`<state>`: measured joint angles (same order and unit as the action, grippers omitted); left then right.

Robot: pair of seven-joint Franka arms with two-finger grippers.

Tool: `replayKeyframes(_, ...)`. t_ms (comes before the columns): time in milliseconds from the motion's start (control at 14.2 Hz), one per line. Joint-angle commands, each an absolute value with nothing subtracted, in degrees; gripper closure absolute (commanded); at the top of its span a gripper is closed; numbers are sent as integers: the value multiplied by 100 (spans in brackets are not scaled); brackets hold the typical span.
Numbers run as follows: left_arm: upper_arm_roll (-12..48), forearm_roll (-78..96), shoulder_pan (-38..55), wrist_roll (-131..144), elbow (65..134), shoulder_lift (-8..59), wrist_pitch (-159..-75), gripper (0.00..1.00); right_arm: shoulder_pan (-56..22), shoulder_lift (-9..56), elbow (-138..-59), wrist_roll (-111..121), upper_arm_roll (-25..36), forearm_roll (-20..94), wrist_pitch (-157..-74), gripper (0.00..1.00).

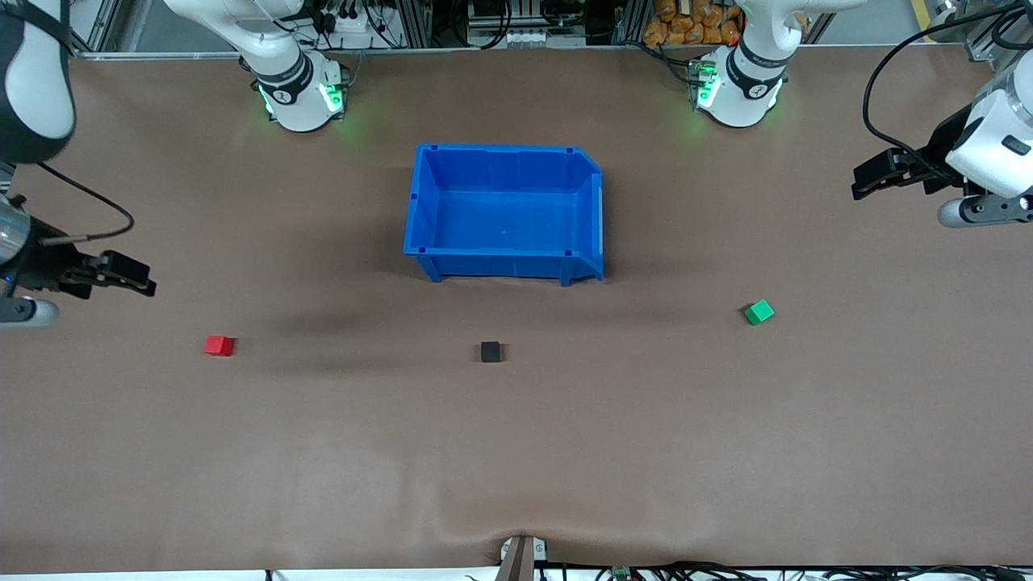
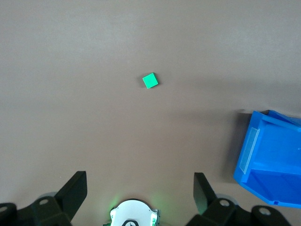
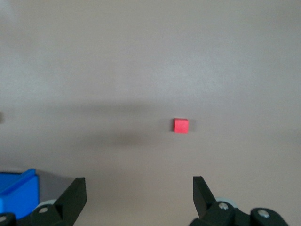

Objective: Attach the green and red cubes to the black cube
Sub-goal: 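Grasp the red cube with the right gripper while the left gripper grasps the green cube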

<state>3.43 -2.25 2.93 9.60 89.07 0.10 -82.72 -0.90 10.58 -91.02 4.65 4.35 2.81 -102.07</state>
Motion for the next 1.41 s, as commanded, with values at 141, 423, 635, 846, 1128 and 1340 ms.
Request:
replayKeyframes(141, 343, -123, 220, 949, 8877, 342, -8410, 0, -88, 1028, -9833, 501, 448, 176, -10993, 0)
replayKeyframes(423, 343, -185, 229, 967, 9201, 597, -9042, 0, -62, 1194, -10738, 510, 448, 176, -12274, 0)
replayKeyframes(635, 334, -185, 229, 1089, 9255, 816, -9193, 0, 69, 1580, -11371, 869, 448, 176, -13540, 0)
replayKeyframes(846, 334, -193, 229, 1213, 9342, 1045, -9403, 0, 290, 2239, -11426, 1221, 448, 185, -14096, 0)
replayKeyframes(1128, 316, -211, 193, 1222, 9720, 1133, -9922, 0, 422, 3031, -11347, 1204, 448, 237, -14984, 0)
replayKeyframes(1340, 316, -211, 149, 1300, 9869, 1283, -10176, 0, 474, 3260, -11259, 1195, 448, 255, -14959, 0)
